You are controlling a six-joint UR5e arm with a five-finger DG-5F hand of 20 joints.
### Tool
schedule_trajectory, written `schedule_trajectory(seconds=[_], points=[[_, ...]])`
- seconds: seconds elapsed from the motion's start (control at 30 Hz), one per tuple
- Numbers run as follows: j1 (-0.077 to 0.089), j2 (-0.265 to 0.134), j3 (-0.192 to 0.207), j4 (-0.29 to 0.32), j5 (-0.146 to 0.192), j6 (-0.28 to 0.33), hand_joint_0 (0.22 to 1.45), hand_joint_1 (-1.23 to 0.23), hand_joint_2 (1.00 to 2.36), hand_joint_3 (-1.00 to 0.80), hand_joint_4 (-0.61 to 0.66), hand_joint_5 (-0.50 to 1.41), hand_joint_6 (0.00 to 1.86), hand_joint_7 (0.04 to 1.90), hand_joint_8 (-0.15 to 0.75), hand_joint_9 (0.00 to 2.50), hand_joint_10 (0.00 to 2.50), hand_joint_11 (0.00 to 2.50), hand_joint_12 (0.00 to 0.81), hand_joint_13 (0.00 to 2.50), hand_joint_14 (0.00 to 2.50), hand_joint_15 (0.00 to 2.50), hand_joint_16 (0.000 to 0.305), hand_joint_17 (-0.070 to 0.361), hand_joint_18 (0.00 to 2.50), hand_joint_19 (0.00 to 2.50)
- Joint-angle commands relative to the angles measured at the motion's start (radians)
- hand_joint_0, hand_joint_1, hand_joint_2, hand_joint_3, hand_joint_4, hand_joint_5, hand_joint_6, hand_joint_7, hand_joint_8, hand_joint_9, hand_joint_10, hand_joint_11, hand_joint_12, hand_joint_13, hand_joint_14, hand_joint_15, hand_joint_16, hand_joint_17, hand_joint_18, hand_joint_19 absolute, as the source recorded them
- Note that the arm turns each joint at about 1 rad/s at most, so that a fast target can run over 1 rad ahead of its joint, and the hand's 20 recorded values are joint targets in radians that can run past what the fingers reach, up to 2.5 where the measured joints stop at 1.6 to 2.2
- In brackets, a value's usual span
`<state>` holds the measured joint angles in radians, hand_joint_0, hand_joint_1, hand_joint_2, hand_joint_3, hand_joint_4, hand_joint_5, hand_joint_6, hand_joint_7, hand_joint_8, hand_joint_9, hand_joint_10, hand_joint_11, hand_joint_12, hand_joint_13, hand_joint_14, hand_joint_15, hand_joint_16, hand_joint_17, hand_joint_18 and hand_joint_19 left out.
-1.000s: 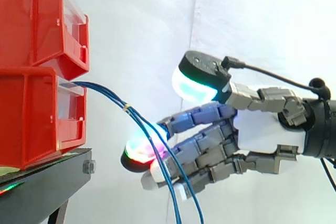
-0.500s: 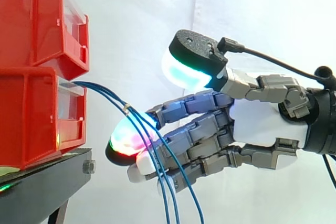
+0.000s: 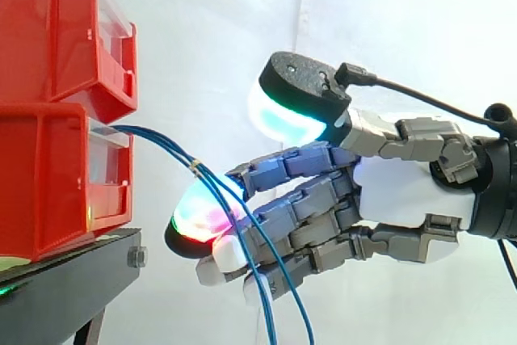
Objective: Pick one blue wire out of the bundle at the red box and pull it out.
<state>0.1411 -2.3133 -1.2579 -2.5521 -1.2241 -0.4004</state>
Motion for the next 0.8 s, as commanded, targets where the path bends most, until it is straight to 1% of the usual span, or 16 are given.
schedule_trajectory(seconds=[0.0, 0.03, 0.1, 0.13, 0.4, 0.53, 0.63, 0.67, 0.73, 0.77], points=[[0.0, 0.0, 0.0, 0.003, 0.0, 0.0, 0.58, -0.61, 1.01, -0.38, 0.36, -0.13, 0.5, 1.15, 0.382, 0.76, 0.01, 0.41, 0.45, 0.6, 0.01, 0.24, 0.063, 0.143, 0.64, 0.39], [0.0, 0.0, 0.0, 0.003, 0.0, 0.0, 0.59, -0.62, 1.01, -0.37, 0.35, -0.12, 0.5, 1.17, 0.379, 0.76, 0.01, 0.41, 0.449, 0.6, 0.01, 0.24, 0.063, 0.142, 0.64, 0.39], [0.0, 0.0, 0.0, 0.003, 0.0, 0.0, 0.6, -0.65, 1.01, -0.34, 0.31, -0.12, 0.5, 1.3, 0.379, 0.76, 0.01, 0.42, 0.448, 0.62, 0.01, 0.24, 0.064, 0.143, 0.65, 0.39], [0.0, 0.0, 0.0, 0.003, 0.0, 0.0, 0.6, -0.65, 1.01, -0.34, 0.31, -0.12, 0.51, 1.3, 0.379, 0.76, 0.01, 0.42, 0.448, 0.62, 0.01, 0.24, 0.064, 0.143, 0.65, 0.39], [0.0, 0.0, 0.0, 0.004, 0.0, 0.005, 0.62, -0.7, 1.02, -0.3, 0.29, -0.16, 0.68, 1.07, 0.376, 0.77, 0.01, 0.45, 0.449, 0.65, 0.01, 0.26, 0.064, 0.143, 0.69, 0.39], [-0.002, 0.002, 0.0, 0.001, 0.0, 0.005, 0.61, -0.7, 1.02, -0.31, 0.3, -0.16, 0.67, 1.06, 0.376, 0.78, 0.01, 0.46, 0.451, 0.66, 0.01, 0.27, 0.064, 0.143, 0.7, 0.4], [-0.002, 0.0, 0.0, 0.003, 0.0, 0.008, 0.59, -0.69, 1.01, -0.35, 0.31, -0.15, 0.64, 1.09, 0.375, 0.78, 0.01, 0.46, 0.452, 0.66, 0.01, 0.28, 0.064, 0.144, 0.7, 0.41], [-0.002, 0.0, 0.0, 0.004, 0.0, 0.008, 0.59, -0.68, 1.01, -0.37, 0.31, -0.14, 0.61, 1.14, 0.38, 0.78, 0.01, 0.46, 0.454, 0.66, 0.01, 0.28, 0.064, 0.144, 0.7, 0.41], [-0.002, 0.0, 0.0, 0.006, -0.002, 0.005, 0.58, -0.67, 1.01, -0.37, 0.31, -0.14, 0.59, 1.18, 0.381, 0.78, 0.01, 0.46, 0.455, 0.66, 0.01, 0.28, 0.064, 0.144, 0.7, 0.42], [-0.002, 0.0, 0.0, 0.007, -0.002, 0.005, 0.58, -0.66, 1.01, -0.37, 0.31, -0.14, 0.59, 1.18, 0.382, 0.78, 0.01, 0.46, 0.456, 0.66, 0.01, 0.28, 0.064, 0.145, 0.7, 0.42]])
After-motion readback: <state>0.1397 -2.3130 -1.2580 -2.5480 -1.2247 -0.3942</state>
